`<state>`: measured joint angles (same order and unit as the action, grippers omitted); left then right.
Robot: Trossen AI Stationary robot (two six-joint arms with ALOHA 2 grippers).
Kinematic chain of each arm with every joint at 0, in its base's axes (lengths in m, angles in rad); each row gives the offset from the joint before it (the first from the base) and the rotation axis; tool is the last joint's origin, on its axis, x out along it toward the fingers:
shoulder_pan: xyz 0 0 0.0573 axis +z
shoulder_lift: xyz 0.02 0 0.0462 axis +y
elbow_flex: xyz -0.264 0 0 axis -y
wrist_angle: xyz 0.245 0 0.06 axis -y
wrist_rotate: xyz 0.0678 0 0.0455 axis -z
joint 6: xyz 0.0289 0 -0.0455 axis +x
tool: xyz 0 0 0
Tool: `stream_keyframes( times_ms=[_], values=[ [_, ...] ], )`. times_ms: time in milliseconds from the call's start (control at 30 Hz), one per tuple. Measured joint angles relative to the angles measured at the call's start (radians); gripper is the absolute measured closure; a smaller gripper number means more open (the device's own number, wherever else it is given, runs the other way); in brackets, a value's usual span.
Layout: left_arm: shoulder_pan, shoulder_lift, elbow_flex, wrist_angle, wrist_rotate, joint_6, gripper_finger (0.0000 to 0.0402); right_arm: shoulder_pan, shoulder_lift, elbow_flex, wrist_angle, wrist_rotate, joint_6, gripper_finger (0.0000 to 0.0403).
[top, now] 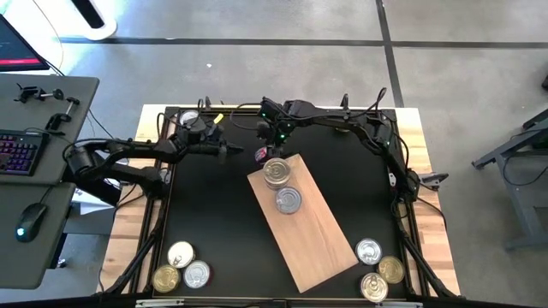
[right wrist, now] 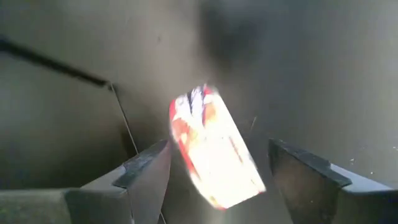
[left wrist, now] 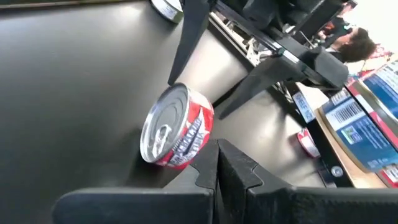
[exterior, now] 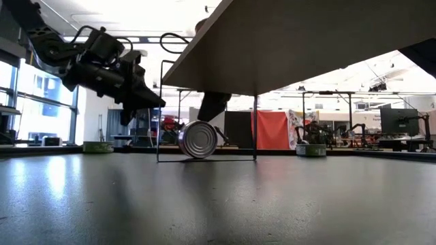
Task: Stack canned seafood by type on shelf
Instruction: Stack the red tuna can on top of the red tuna can on the shelf
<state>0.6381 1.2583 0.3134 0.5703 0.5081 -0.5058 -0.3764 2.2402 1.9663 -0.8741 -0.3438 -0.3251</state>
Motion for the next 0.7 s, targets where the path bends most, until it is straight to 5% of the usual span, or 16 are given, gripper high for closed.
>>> stream_keyframes(
  times_ms=[567, 700],
  values=[
    [-0.020, 0.001, 0.000, 0.004, -0.025, -0.017, 0.0401, 0.011, 0.041, 0.006, -0.001, 0.011, -0.044, 0.0145],
    [-0.019, 0.001, 0.000, 0.004, -0.026, -0.016, 0.0402, 0.010, 0.042, 0.005, 0.000, 0.017, -0.042, 0.0172]
  ],
)
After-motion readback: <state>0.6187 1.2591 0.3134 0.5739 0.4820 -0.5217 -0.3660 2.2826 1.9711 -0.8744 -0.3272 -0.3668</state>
